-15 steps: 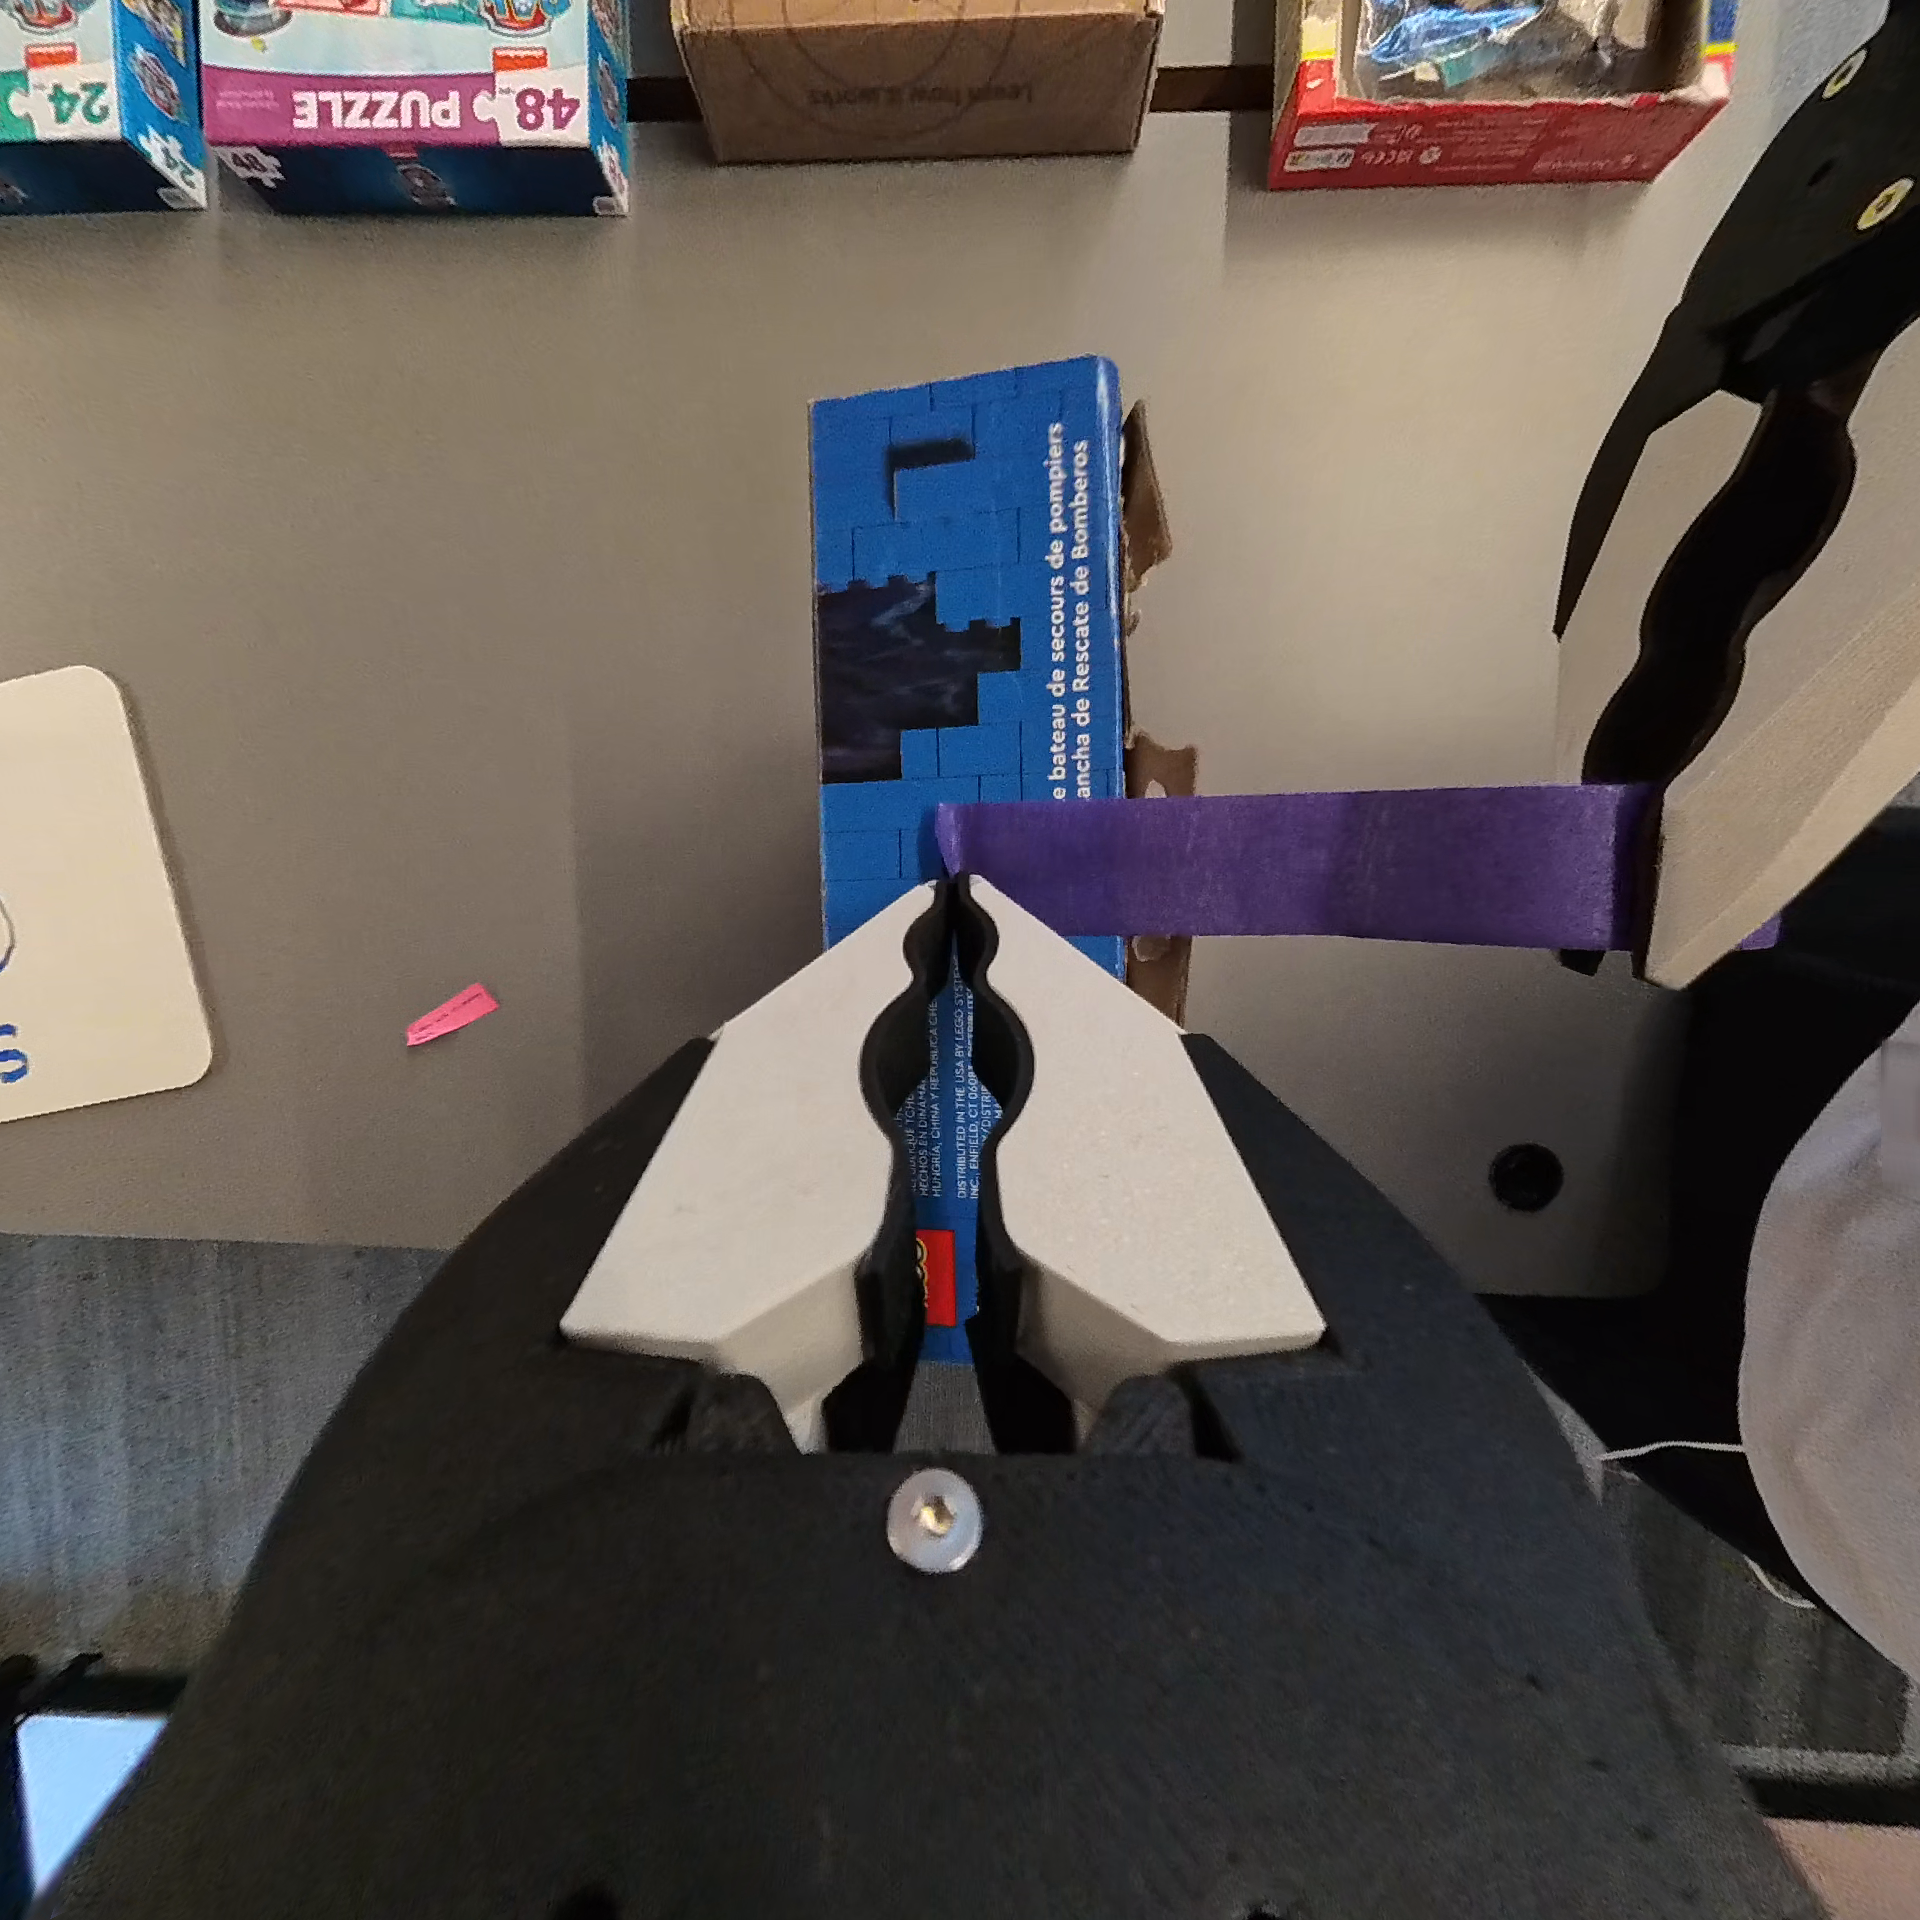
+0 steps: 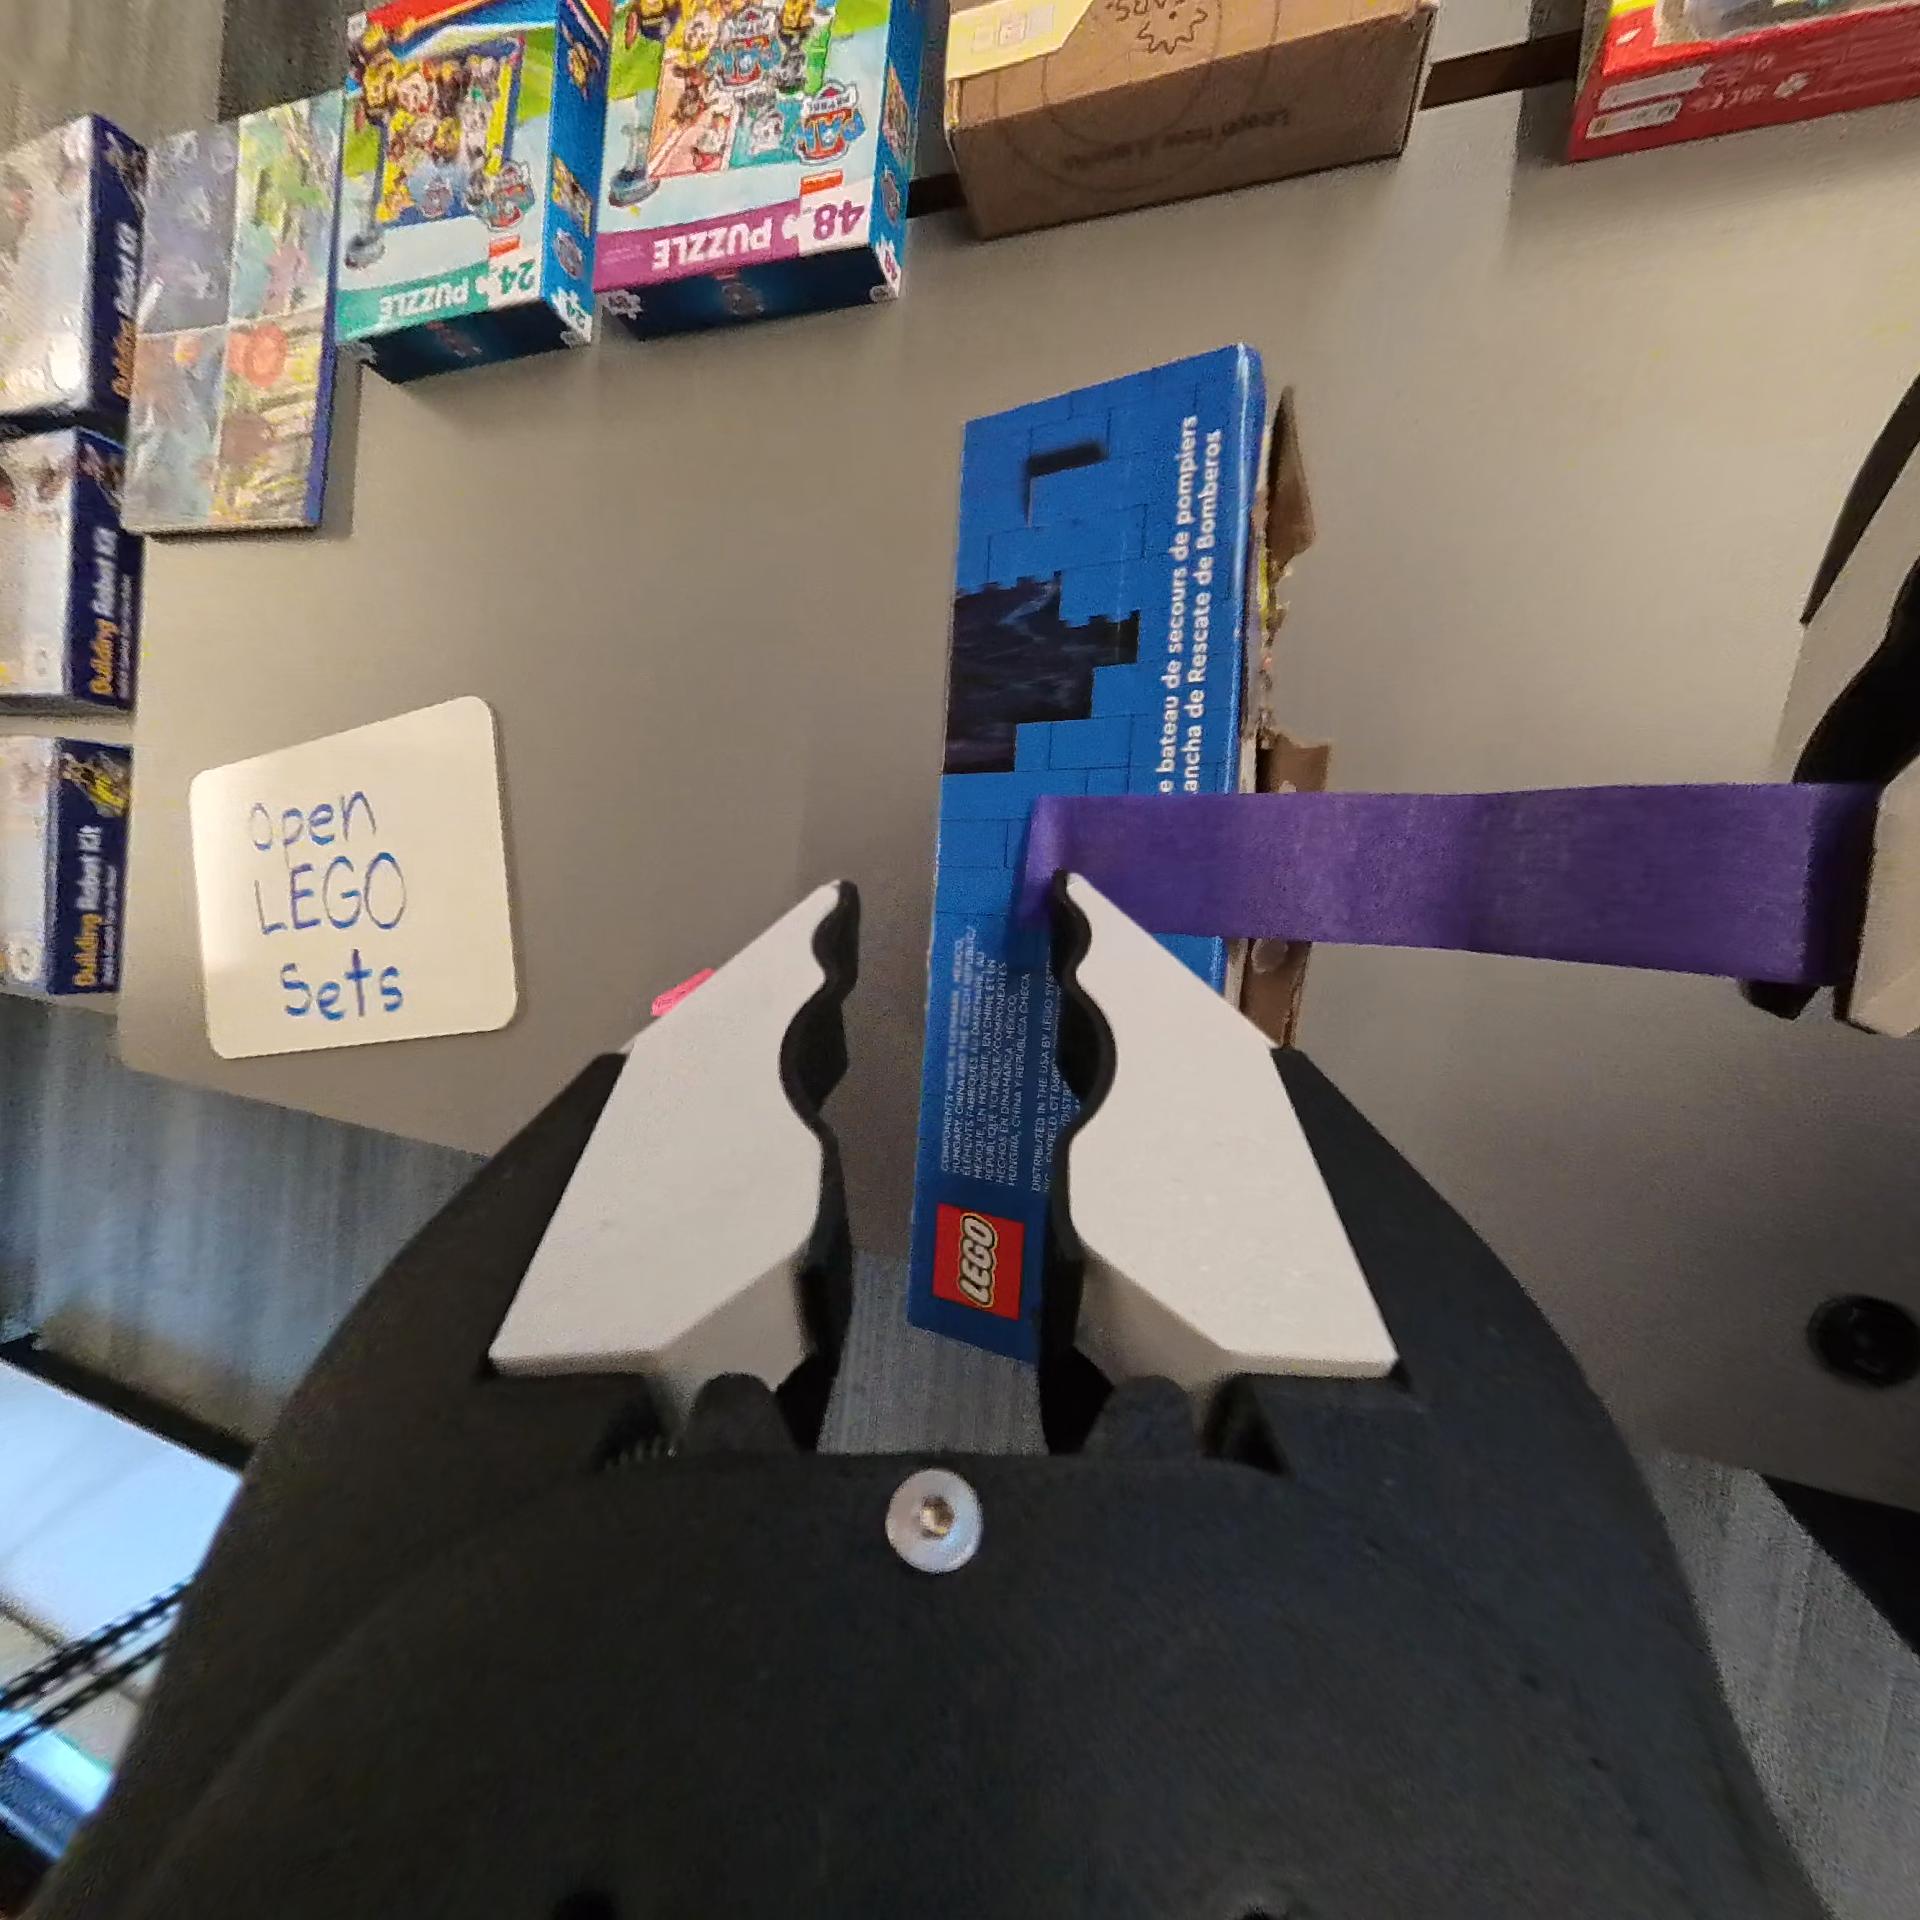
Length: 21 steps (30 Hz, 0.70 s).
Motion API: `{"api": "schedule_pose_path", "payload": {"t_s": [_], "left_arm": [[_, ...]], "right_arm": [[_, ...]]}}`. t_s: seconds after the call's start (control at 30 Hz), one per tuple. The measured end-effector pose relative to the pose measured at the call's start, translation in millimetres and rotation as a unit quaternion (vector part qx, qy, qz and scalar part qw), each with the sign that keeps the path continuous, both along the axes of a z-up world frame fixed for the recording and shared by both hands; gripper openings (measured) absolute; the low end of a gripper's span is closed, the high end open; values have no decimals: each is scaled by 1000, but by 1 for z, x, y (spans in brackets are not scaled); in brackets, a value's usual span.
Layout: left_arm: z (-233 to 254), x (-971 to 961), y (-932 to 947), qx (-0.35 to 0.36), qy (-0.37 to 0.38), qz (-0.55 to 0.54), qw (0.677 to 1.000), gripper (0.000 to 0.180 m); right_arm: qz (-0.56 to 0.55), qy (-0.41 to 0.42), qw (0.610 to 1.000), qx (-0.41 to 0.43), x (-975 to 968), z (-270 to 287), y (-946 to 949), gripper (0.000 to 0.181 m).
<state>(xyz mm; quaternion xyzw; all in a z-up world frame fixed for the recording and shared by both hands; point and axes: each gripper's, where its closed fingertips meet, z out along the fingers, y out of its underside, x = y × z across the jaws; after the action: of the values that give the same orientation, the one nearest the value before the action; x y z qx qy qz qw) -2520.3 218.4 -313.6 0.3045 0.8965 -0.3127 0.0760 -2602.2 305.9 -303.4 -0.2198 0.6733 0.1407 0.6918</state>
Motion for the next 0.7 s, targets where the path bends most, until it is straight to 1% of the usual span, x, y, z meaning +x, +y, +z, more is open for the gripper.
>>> {"api": "schedule_pose_path", "payload": {"t_s": [0.17, 0.37, 0.53, 0.6, 0.63, 0.7], "left_arm": [[1, 7, -5, -12, 26, 14, 999, 49], [0, 15, -14, -38, 28, 27, 999, 49], [7, 24, -18, -97, 8, 42, 994, 58], [15, 15, -17, -120, 37, 34, 992, 57], [15, 9, -16, -124, 46, 22, 991, 58], [6, 4, -15, -113, 20, 4, 993, 61]], "right_arm": [[-1, -1, 1000, 2, 1, -2, 0, 8], [-4, -2, 1000, 2, 1, -2, 0, 8], [-5, -6, 1000, 1, 1, 0, 0, 8], [-5, -7, 1000, 0, 1, 0, -1, 8], [-5, -7, 1000, 0, 1, 0, 0, 8], [-5, -5, 1000, -1, 0, -1, 0, 8]]}}
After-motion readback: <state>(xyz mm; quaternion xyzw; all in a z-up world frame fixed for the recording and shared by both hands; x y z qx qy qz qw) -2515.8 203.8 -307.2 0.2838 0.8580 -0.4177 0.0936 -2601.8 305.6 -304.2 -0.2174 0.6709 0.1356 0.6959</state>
